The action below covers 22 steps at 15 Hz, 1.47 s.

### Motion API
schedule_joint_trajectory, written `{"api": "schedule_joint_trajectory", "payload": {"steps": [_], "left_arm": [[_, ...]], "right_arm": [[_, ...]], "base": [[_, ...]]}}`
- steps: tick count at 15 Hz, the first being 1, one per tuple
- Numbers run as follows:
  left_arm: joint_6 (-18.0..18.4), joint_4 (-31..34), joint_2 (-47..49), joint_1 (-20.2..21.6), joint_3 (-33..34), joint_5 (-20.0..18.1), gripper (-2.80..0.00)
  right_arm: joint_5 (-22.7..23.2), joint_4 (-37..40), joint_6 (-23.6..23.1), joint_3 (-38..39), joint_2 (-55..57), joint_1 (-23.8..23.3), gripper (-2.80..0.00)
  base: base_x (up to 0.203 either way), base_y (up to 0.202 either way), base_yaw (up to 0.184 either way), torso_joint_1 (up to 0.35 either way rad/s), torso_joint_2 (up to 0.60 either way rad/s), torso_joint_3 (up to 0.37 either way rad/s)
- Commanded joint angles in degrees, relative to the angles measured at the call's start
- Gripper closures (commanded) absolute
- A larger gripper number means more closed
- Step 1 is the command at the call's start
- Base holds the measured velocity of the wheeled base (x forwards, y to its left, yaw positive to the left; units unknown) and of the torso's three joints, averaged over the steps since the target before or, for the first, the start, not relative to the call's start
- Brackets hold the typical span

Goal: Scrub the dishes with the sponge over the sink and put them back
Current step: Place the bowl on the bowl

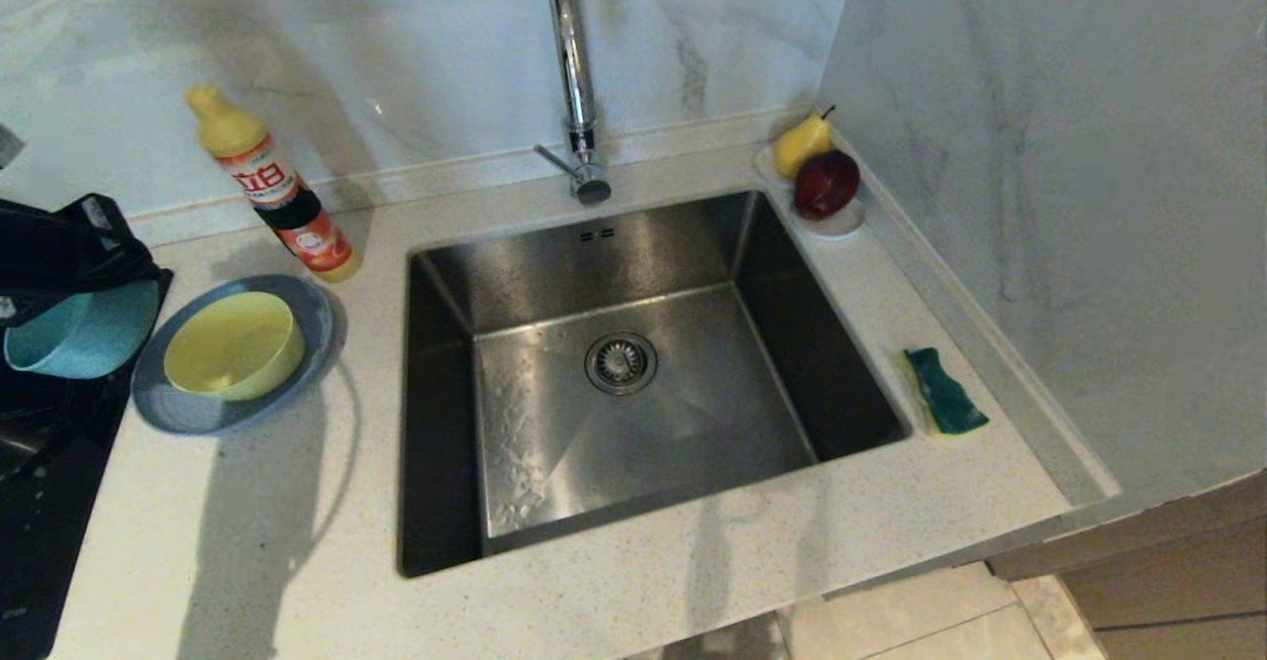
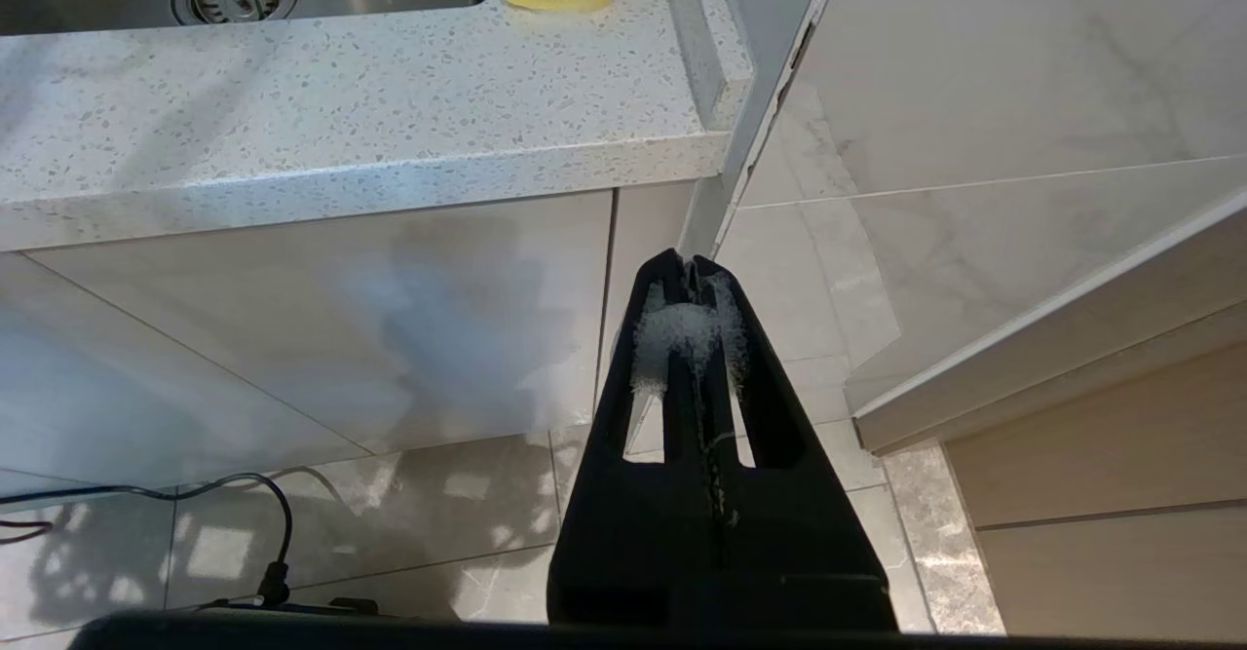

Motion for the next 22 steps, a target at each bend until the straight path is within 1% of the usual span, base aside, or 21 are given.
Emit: {"api": "schedule_joint_trajectory", "payload": {"steps": [1, 3, 5, 6, 7, 9, 10, 11, 16, 22], "left_arm": [[-0.61, 0.01, -2.65, -6.90, 2.22, 4.69, 0.00], [-1.07, -0.13, -2.99, -10.82, 4.22, 8.38, 0.00], [-1.04, -0.37, -2.91, -11.31, 6.07, 9.48, 0.00], [-0.90, -1.81, -2.70, -11.31, 7.33, 9.72, 0.00], [-0.62, -5.00, -2.38, -11.31, 9.41, 10.57, 0.00], [0.12, -12.80, -0.56, -11.31, 13.16, 15.23, 0.00], [1.10, -15.48, 0.50, -11.31, 14.71, 16.23, 0.00], [2.12, -17.02, 1.27, -11.31, 15.39, 16.65, 0.00], [2.32, -17.34, 1.62, -11.40, 15.34, 16.68, 0.00], [2.39, -17.51, 1.89, -12.81, 15.26, 16.79, 0.00]], "right_arm": [[0.02, -0.03, -0.06, 0.01, -0.10, 0.02, 0.00], [0.02, -0.03, -0.05, 0.04, -0.02, 0.02, 0.00], [0.02, -0.03, 0.02, 0.01, -0.10, 0.02, 0.00], [0.02, -0.03, -0.06, 0.01, -0.10, 0.02, 0.00], [0.02, -0.03, -0.06, 0.01, -0.07, 0.02, 0.00], [0.02, -0.03, -0.06, 0.03, -0.10, 0.02, 0.00], [0.02, -0.03, -0.06, 0.01, -0.10, 0.02, 0.00], [0.02, -0.03, -0.06, 0.01, -0.10, 0.02, 0.00], [0.02, -0.03, -0.06, 0.01, -0.02, 0.02, 0.00], [0.02, -0.03, -0.06, 0.01, -0.10, 0.02, 0.00]], "base": [[0.000, 0.000, 0.000, 0.000, 0.00, 0.000], [0.000, 0.000, 0.000, 0.000, 0.00, 0.000], [0.000, 0.000, 0.000, 0.000, 0.00, 0.000], [0.000, 0.000, 0.000, 0.000, 0.00, 0.000], [0.000, 0.000, 0.000, 0.000, 0.00, 0.000], [0.000, 0.000, 0.000, 0.000, 0.00, 0.000], [0.000, 0.000, 0.000, 0.000, 0.00, 0.000], [0.000, 0.000, 0.000, 0.000, 0.00, 0.000], [0.000, 0.000, 0.000, 0.000, 0.00, 0.000], [0.000, 0.000, 0.000, 0.000, 0.00, 0.000]]}}
